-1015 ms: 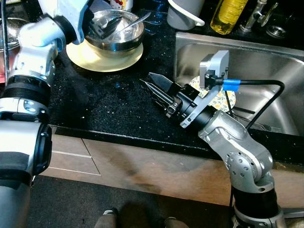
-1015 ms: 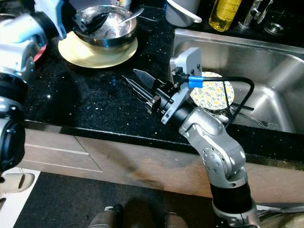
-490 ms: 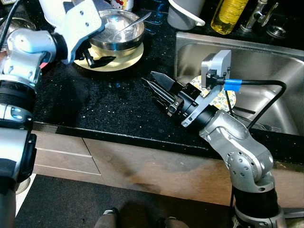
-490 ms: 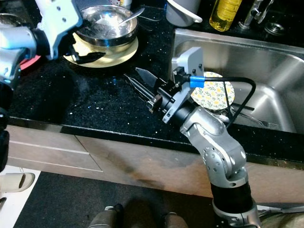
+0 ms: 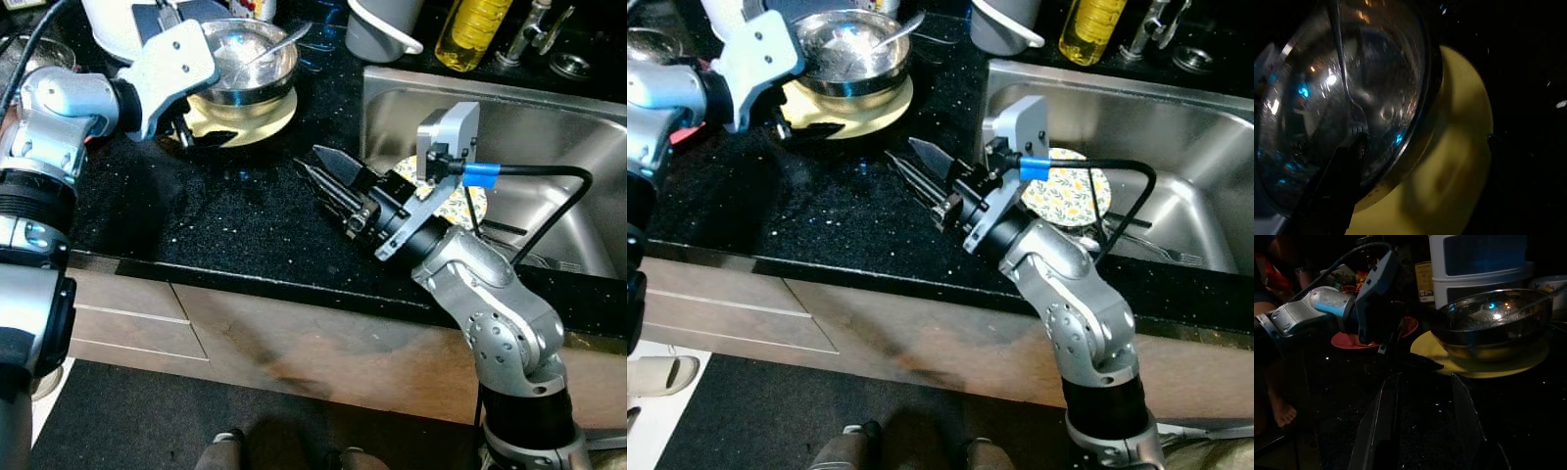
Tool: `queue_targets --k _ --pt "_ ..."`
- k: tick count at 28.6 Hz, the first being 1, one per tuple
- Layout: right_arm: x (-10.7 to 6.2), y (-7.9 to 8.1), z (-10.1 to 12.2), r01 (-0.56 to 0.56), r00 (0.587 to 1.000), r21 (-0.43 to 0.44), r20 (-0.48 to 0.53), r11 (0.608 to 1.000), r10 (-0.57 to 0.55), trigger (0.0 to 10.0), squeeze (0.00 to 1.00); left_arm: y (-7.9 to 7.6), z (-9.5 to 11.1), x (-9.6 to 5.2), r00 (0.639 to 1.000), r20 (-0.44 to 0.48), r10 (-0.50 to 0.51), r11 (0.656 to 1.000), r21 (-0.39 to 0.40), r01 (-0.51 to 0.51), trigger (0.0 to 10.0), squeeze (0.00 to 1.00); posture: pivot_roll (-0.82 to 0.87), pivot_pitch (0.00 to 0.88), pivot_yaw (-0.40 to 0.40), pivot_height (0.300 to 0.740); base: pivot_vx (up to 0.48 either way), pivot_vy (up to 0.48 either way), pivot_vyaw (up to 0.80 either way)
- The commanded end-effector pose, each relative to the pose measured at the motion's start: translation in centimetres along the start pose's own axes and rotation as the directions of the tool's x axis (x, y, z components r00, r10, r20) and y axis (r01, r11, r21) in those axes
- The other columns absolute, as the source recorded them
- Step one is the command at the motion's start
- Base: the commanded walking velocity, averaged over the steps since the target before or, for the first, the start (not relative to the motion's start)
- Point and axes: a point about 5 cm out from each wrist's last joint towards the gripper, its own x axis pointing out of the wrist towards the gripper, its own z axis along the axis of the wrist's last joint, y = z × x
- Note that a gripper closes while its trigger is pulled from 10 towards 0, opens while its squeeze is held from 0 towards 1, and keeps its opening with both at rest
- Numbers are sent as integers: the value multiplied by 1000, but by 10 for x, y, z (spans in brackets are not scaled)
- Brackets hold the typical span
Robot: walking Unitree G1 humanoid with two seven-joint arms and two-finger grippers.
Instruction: Kitchen organization
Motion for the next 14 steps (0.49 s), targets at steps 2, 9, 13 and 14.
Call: queue_targets --k 2,9,13,14 --pt "-4 -2 1 19 1000 -2 7 1000 -19 10000 0 0 -5 1 999 -41 -8 1000 7 9 5098 0 11 183 -47 740 0 0 0" --pt "-5 -3 1 28 1000 -4 5 1000 -28 10000 0 3 -5 -1 999 -42 8 1000 6 -7 0 0 11 189 -47 740 0 0 0" --pt "-5 -3 1 31 1000 -4 4 1000 -31 10000 0 5 -3 -1 999 -38 14 1000 10 -13 0 0 13 190 -48 740 0 0 0" --pt "-5 -4 1 33 999 -4 4 999 -33 10000 0 6 -2 -2 999 -36 16 1000 11 -15 0 0 14 191 -49 740 0 0 0"
